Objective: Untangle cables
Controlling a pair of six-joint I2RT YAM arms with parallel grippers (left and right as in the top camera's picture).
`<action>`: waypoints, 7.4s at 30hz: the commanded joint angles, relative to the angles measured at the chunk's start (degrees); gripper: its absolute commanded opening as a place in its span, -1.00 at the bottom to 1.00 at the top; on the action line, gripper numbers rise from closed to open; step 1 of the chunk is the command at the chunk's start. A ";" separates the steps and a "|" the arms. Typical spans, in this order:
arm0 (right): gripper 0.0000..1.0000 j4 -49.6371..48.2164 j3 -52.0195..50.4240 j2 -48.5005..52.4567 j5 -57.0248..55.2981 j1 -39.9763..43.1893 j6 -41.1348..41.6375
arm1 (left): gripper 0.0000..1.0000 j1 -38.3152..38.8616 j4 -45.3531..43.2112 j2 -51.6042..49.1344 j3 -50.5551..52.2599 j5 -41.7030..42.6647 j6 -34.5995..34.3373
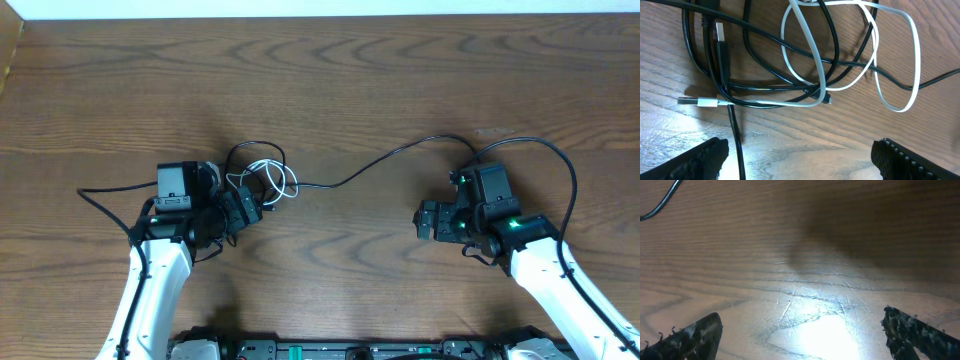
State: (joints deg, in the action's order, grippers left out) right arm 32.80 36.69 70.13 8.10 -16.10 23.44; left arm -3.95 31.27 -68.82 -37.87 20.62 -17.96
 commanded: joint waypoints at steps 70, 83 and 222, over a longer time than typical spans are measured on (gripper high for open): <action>0.99 0.02 0.70 0.22 -0.04 0.15 0.28 | 0.93 0.17 0.20 -0.42 0.13 -0.81 0.81; 0.99 0.00 0.70 0.22 -0.04 0.15 0.28 | 0.93 0.17 0.20 -0.42 0.15 -2.14 0.79; 0.99 0.00 0.70 0.24 -0.04 0.15 0.28 | -0.86 0.17 -6.08 -0.42 2.03 -3.13 3.34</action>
State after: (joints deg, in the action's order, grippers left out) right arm 32.80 36.69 70.13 8.12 -16.10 23.44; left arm -3.95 25.04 -68.90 -36.01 17.87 -15.59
